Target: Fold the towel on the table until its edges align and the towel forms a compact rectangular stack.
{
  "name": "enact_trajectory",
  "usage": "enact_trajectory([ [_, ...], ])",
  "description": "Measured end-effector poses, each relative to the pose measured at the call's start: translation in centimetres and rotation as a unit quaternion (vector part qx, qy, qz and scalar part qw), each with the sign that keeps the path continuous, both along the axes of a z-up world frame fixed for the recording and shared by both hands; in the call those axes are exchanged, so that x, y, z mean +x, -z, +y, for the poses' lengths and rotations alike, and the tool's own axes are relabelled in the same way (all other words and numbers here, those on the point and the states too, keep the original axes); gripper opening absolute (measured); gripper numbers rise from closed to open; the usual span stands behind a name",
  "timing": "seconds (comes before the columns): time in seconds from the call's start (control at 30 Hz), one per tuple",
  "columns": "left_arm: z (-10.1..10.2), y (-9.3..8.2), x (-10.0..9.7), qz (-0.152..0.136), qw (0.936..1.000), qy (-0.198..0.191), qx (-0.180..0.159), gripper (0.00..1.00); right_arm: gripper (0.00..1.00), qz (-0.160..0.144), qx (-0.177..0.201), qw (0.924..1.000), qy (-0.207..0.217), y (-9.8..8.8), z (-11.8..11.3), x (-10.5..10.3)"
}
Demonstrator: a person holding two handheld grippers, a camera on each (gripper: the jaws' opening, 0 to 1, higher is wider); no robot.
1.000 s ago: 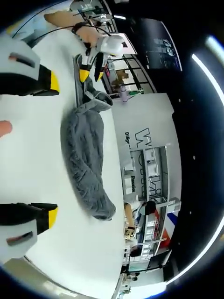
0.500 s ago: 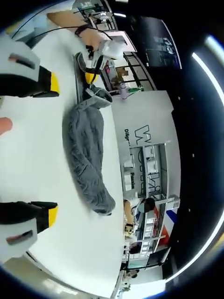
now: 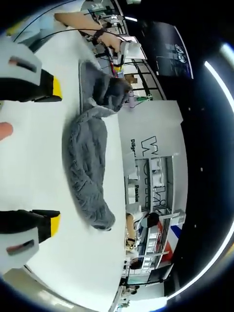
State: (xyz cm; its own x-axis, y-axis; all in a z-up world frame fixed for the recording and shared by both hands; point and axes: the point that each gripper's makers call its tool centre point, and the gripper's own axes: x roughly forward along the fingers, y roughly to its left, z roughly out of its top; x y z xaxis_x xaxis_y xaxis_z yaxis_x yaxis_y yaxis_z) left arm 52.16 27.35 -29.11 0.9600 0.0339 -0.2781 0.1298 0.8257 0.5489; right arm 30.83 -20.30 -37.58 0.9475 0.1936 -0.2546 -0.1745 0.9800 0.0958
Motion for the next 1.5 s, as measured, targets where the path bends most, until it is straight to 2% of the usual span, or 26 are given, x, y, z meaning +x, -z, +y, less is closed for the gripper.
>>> enact_trajectory([
  [0.03, 0.4, 0.7, 0.0, 0.007, 1.0000, 0.002, -0.002, 0.10, 0.96, 0.000, -0.001, 1.0000, 0.000, 0.0, 0.1, 0.0],
  [0.07, 0.6, 1.6, -0.4, 0.017, 0.9997, 0.005, -0.018, 0.11, 0.96, -0.001, -0.003, 1.0000, -0.001, -0.2, 0.3, 0.1],
  [0.17, -0.7, 1.9, -1.5, 0.018, 0.9983, 0.031, -0.046, 0.15, 0.95, -0.001, -0.006, 1.0000, -0.005, -0.3, 0.7, 0.3],
  [0.23, -3.9, 1.2, -3.3, 0.007, 0.9918, 0.093, -0.087, 0.17, 0.95, -0.001, -0.011, 0.9998, -0.013, -0.4, 1.3, 0.3],
  [0.33, -7.5, 0.6, -6.3, 0.003, 0.9765, 0.158, -0.147, 0.21, 0.95, 0.001, -0.016, 0.9997, -0.021, -0.3, 1.5, 0.2],
  [0.37, -9.3, 0.4, -8.0, 0.004, 0.9650, 0.191, -0.180, 0.24, 0.95, 0.001, -0.021, 0.9995, -0.023, -0.3, 1.4, 0.2],
  [0.4, -10.4, 0.2, -9.3, 0.003, 0.9567, 0.210, -0.201, 0.28, 0.95, 0.002, -0.023, 0.9995, -0.023, -0.2, 1.3, 0.2],
  [0.43, -10.9, 0.2, -10.0, 0.005, 0.9518, 0.218, -0.216, 0.31, 0.95, 0.003, -0.024, 0.9995, -0.018, -0.2, 0.8, 0.2],
  [0.47, -11.6, 0.2, -11.5, 0.001, 0.9439, 0.228, -0.239, 0.33, 0.95, 0.003, -0.024, 0.9996, -0.014, -0.3, 0.5, 0.1],
  [0.53, -11.9, 0.3, -13.2, -0.006, 0.9363, 0.228, -0.267, 0.41, 0.95, 0.003, -0.025, 0.9997, -0.004, -0.3, -0.3, 0.1],
  [0.6, -11.8, 0.6, -14.4, -0.015, 0.9322, 0.218, -0.289, 0.50, 0.95, 0.005, -0.027, 0.9996, 0.004, -0.3, -1.1, 0.1],
  [0.73, -11.6, 1.7, -16.3, -0.014, 0.9267, 0.199, -0.318, 0.65, 0.95, 0.010, -0.030, 0.9994, 0.015, -0.1, -2.3, 0.1],
  [0.83, -11.5, 2.3, -17.5, -0.017, 0.9266, 0.187, -0.326, 0.69, 0.95, 0.016, -0.028, 0.9993, 0.020, 0.4, -2.8, 0.1],
  [1.0, -11.1, 3.3, -19.1, -0.008, 0.9335, 0.157, -0.323, 0.82, 0.94, 0.022, -0.021, 0.9994, 0.016, 1.1, -3.0, 0.1],
  [1.07, -11.1, 3.4, -19.5, -0.007, 0.9335, 0.153, -0.324, 0.84, 0.94, 0.024, -0.017, 0.9995, 0.012, 1.3, -2.9, 0.2],
  [1.13, -11.0, 3.8, -19.7, -0.001, 0.9362, 0.144, -0.320, 0.91, 0.94, 0.025, -0.015, 0.9995, 0.010, 1.4, -2.8, 0.3],
  [1.17, -10.7, 4.0, -19.7, -0.003, 0.9421, 0.129, -0.309, 0.93, 0.94, 0.027, -0.016, 0.9995, 0.004, 1.6, -2.7, 0.4],
  [1.23, -10.6, 4.1, -19.7, -0.003, 0.9451, 0.124, -0.302, 0.95, 0.94, 0.031, -0.020, 0.9993, -0.002, 1.9, -2.6, 0.5],
  [1.37, -10.5, 4.1, -19.7, -0.001, 0.9436, 0.121, -0.308, 0.98, 0.92, 0.043, -0.058, 0.9968, -0.034, 2.3, -2.3, 1.0],
  [1.5, -10.6, 4.7, -19.8, 0.008, 0.9446, 0.117, -0.306, 0.99, 0.90, 0.059, -0.107, 0.9902, -0.067, 2.6, -2.4, 1.8],
])
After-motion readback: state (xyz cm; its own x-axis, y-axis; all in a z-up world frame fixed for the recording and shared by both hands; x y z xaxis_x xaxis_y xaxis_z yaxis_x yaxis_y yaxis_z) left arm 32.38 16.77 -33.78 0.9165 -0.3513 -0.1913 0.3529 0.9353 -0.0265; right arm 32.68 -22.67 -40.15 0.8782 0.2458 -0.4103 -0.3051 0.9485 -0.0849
